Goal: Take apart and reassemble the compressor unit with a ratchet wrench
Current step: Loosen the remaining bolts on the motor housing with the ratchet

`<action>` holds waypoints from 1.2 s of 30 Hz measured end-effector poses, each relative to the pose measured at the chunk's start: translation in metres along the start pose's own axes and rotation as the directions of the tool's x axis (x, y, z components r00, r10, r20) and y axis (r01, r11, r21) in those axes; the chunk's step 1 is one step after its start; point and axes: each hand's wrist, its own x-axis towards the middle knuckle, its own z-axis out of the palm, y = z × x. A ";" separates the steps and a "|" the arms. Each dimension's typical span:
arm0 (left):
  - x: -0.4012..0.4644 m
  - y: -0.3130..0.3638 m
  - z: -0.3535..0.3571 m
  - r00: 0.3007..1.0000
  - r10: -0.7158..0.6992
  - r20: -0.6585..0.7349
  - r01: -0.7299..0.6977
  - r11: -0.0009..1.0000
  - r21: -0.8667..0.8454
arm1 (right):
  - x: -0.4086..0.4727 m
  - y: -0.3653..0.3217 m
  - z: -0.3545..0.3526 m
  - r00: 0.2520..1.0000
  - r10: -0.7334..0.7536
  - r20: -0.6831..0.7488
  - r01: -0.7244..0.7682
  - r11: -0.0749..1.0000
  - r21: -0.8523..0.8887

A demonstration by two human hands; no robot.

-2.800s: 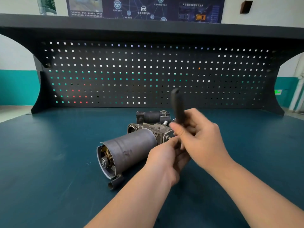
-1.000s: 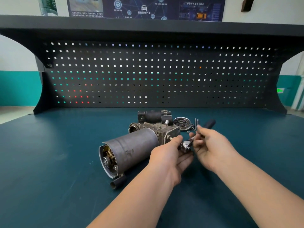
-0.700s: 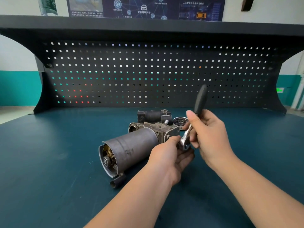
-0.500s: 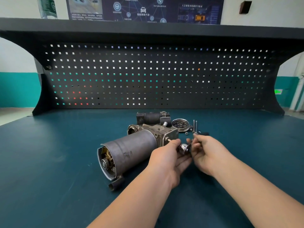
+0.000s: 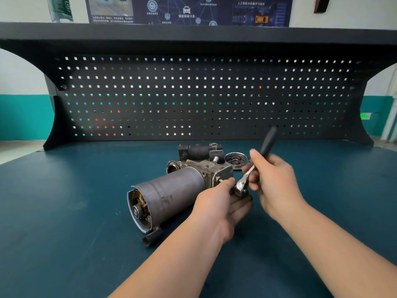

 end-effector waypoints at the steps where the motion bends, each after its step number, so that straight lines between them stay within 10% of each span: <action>1: 0.000 0.000 0.000 1.000 -0.005 0.002 0.005 1.000 -0.002 | 0.004 0.004 -0.001 0.983 0.179 -0.027 -0.174 0.974 0.145; 3: 0.000 0.000 0.000 1.000 -0.018 0.006 0.018 1.000 -0.010 | 0.008 0.010 -0.003 0.912 0.409 -0.010 -0.375 0.846 0.379; 6: -0.001 0.000 0.000 1.000 -0.022 -0.001 0.022 1.000 -0.017 | 0.006 0.011 -0.001 0.926 0.378 -0.011 -0.345 0.855 0.387; 10: -0.002 0.000 0.000 1.000 0.006 0.015 -0.006 1.000 -0.018 | -0.004 -0.004 0.001 0.988 -0.137 0.076 0.137 0.991 0.002; 15: -0.004 0.003 0.001 0.998 -0.003 0.062 0.005 0.999 -0.031 | -0.026 -0.009 0.006 0.763 -0.463 0.451 0.623 0.714 -0.321; 19: -0.004 0.001 0.000 0.999 0.028 0.026 -0.026 0.999 -0.045 | -0.017 -0.008 0.006 0.909 -0.351 0.223 0.397 0.893 -0.212; 24: -0.004 0.001 0.003 1.000 0.028 -0.008 -0.028 0.997 -0.069 | 0.002 0.000 0.000 0.985 0.172 0.012 -0.170 0.957 0.234; 36: 0.002 0.005 -0.003 0.994 0.051 -0.092 -0.068 0.981 -0.183 | 0.006 0.003 -0.001 0.990 0.135 0.037 -0.138 0.986 0.097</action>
